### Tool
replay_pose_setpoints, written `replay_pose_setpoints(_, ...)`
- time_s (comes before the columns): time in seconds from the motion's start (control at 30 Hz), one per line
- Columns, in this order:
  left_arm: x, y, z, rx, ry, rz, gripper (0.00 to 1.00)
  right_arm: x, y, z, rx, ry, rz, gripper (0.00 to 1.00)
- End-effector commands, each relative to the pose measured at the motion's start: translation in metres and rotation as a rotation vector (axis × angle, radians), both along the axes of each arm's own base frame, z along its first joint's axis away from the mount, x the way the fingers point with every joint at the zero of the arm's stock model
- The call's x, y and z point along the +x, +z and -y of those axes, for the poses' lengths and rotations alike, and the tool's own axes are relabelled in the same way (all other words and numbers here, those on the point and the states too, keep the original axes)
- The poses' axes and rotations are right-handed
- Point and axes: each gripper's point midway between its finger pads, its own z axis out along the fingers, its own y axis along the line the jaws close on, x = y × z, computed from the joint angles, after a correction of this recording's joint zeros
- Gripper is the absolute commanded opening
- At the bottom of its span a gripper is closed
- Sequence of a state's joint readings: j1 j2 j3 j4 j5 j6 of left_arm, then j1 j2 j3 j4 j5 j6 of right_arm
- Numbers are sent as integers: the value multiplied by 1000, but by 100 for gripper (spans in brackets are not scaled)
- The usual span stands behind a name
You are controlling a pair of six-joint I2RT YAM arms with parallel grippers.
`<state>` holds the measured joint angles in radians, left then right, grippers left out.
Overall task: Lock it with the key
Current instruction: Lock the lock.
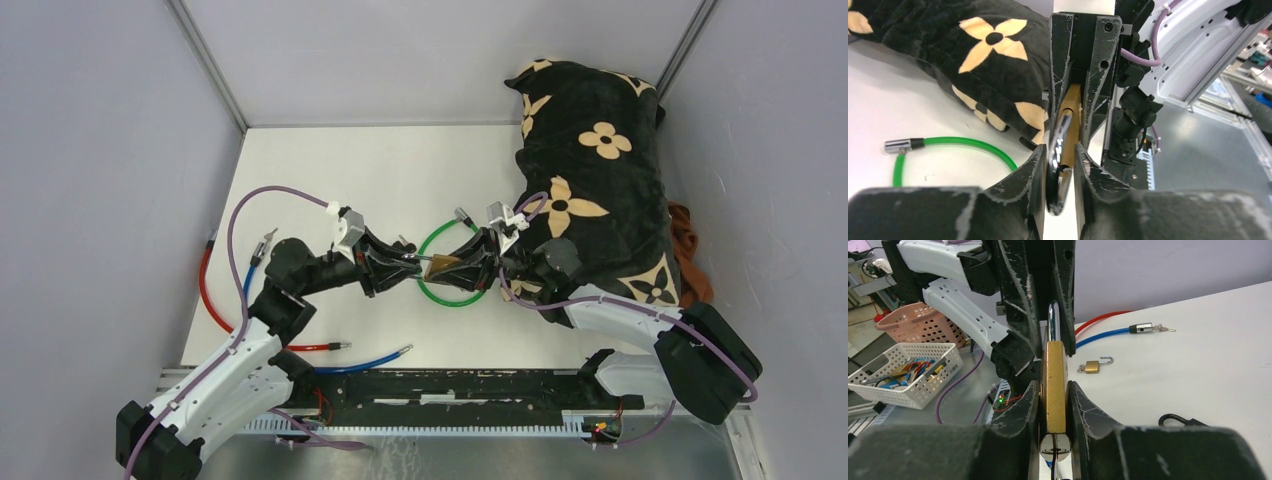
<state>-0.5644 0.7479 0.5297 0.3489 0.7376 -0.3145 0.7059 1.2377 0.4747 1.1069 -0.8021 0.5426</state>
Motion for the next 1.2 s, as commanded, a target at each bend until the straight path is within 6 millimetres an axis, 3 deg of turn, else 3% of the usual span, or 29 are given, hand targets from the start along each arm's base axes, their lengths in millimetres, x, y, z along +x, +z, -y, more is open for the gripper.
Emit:
replay_pose_setpoints(0.0, 4, 10, -3, -15, 36, 9, 39, 5, 58, 10, 155, -55, 119, 0)
replay_pose_setpoints(0.1, 7, 6, -7, 45, 58, 23, 46, 3, 55, 14, 141, -60, 130, 0)
replay_pose_setpoints(0.27, 6, 1, -12, 128, 53, 39, 45, -5, 49, 14, 70, -10, 200, 0)
replay_pose_setpoints(0.57, -9, 6, -2, 65, -61, 35, 23, -13, 50, 11, 24, 61, 253, 0)
replay_pose_setpoints(0.8, -14, -6, 0, 78, -100, 5, 25, -16, 57, 10, 39, 81, 264, 0)
replay_pose_setpoints(0.83, -14, -6, 1, 80, -102, 5, 22, -16, 58, 10, 41, 84, 263, 0)
replay_pose_setpoints(0.9, -13, -7, 1, 79, -100, 12, 4, -17, 58, 10, 40, 90, 261, 0)
replay_pose_setpoints(1.17, -14, 14, 10, -59, -94, 48, 2, -21, 69, 6, 92, 103, 259, 0)
